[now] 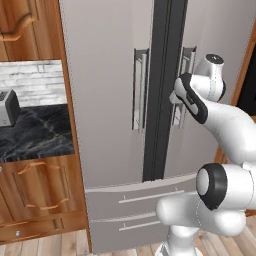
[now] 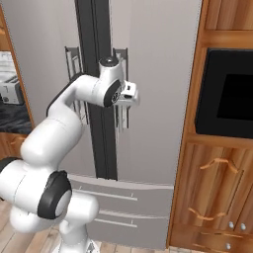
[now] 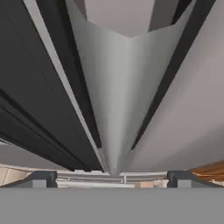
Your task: Retrieve a lemon from the fridge and place it on the cutting board with the fish.
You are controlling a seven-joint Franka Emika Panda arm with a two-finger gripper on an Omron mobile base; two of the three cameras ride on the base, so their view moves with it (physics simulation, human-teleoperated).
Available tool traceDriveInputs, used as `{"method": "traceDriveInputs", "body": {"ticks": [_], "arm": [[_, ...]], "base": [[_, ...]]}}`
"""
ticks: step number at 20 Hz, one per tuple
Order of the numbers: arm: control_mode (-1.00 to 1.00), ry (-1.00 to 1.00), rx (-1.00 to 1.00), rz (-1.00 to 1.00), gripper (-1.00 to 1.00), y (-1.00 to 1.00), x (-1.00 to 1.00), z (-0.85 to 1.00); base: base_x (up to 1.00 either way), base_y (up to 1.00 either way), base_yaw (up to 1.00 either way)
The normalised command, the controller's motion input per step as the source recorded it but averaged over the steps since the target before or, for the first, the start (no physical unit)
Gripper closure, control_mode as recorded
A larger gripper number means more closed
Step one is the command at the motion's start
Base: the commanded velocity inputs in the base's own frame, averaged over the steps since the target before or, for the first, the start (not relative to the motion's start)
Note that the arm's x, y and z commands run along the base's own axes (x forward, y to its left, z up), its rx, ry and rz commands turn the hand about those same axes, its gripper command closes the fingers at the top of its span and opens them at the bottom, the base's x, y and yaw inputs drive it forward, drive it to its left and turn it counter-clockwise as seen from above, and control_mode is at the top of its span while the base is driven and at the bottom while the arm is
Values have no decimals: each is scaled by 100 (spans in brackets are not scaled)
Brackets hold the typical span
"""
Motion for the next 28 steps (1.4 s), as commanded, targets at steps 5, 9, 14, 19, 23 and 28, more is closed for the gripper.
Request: {"method": "traceDriveInputs", "body": {"ticks": [5, 9, 14, 19, 23, 28], "arm": [[-100, -10, 0, 0, -100, -4, 50, 0], [-100, -13, -4, -1, -100, -14, 41, -7], [-100, -34, -6, -1, -100, -8, 8, -12], [-100, -32, 0, 0, -100, 0, -9, 0], [-100, -11, 0, 0, -100, 3, 9, 0], [-100, -3, 0, -3, -100, 16, 29, -1]], "base": [[0, 0, 0], [0, 0, 0], [0, 0, 0], [0, 0, 0], [0, 0, 0], [0, 0, 0]]}}
